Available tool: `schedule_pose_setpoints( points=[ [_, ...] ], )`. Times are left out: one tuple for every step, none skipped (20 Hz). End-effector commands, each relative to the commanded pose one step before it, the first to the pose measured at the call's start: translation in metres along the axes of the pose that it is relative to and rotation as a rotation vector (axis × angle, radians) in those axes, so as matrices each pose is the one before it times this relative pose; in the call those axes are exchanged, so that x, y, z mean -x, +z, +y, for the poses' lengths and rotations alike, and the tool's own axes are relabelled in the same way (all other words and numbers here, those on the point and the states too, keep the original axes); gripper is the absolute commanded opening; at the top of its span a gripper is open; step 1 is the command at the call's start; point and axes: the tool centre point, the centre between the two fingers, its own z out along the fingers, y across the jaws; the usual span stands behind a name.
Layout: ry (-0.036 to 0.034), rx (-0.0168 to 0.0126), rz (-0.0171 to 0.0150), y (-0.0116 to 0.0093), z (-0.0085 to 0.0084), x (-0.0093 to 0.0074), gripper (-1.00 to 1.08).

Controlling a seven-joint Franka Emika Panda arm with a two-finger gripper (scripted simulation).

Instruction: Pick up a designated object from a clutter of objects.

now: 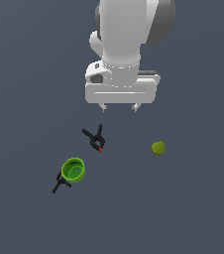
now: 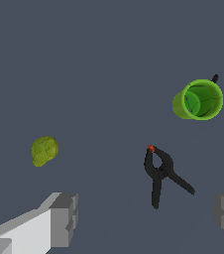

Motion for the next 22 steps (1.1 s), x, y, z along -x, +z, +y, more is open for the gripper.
schedule_pose_setpoints(
  points=[
    [0.00000,0.00000,0.00000,0.00000,0.00001,0.00000,1.00],
    [0.00059,-0.00011,0.00033,-0.00016,0.00037,-0.00008,1.00],
    [0.00146,-0.00032,0.00079,-0.00036,0.00094,-0.00030,1.00],
    [0.00259,-0.00057,0.00142,-0.00067,0.00169,-0.00045,1.00],
    [0.00345,-0.00078,0.00193,-0.00092,0.00231,-0.00062,1.00],
    [0.00418,-0.00097,0.00243,-0.00119,0.00293,-0.00078,1.00],
    [0.00477,-0.00117,0.00296,-0.00150,0.00359,-0.00090,1.00],
    [0.00438,-0.00118,0.00300,-0.00160,0.00370,-0.00088,1.00],
    [0.00305,-0.00097,0.00245,-0.00139,0.00307,-0.00065,1.00],
    [0.00171,-0.00073,0.00179,-0.00112,0.00234,-0.00045,1.00],
    [0.00066,-0.00055,0.00128,-0.00089,0.00170,-0.00024,1.00],
    [-0.00023,-0.00028,0.00059,-0.00052,0.00096,-0.00011,1.00],
    [-0.00065,-0.00013,0.00018,-0.00025,0.00029,0.00004,1.00],
    [-0.00063,0.00008,-0.00026,0.00011,-0.00030,0.00006,1.00],
    [0.00000,0.00000,0.00000,0.00010,-0.00053,0.00016,1.00],
    [0.00117,0.00037,-0.00064,0.00063,-0.00064,-0.00010,1.00],
    [0.00224,0.00031,-0.00035,0.00066,-0.00070,-0.00013,1.00],
    [0.00322,0.00031,-0.00022,0.00078,-0.00083,-0.00021,1.00],
    [0.00435,0.00037,-0.00017,0.00094,-0.00088,-0.00030,1.00],
    [0.00531,0.00042,-0.00014,0.00110,-0.00102,-0.00037,1.00],
    [0.00623,0.00048,-0.00015,0.00128,-0.00116,-0.00042,1.00],
    [0.00698,0.00055,-0.00020,0.00146,-0.00136,-0.00045,1.00]
  ],
)
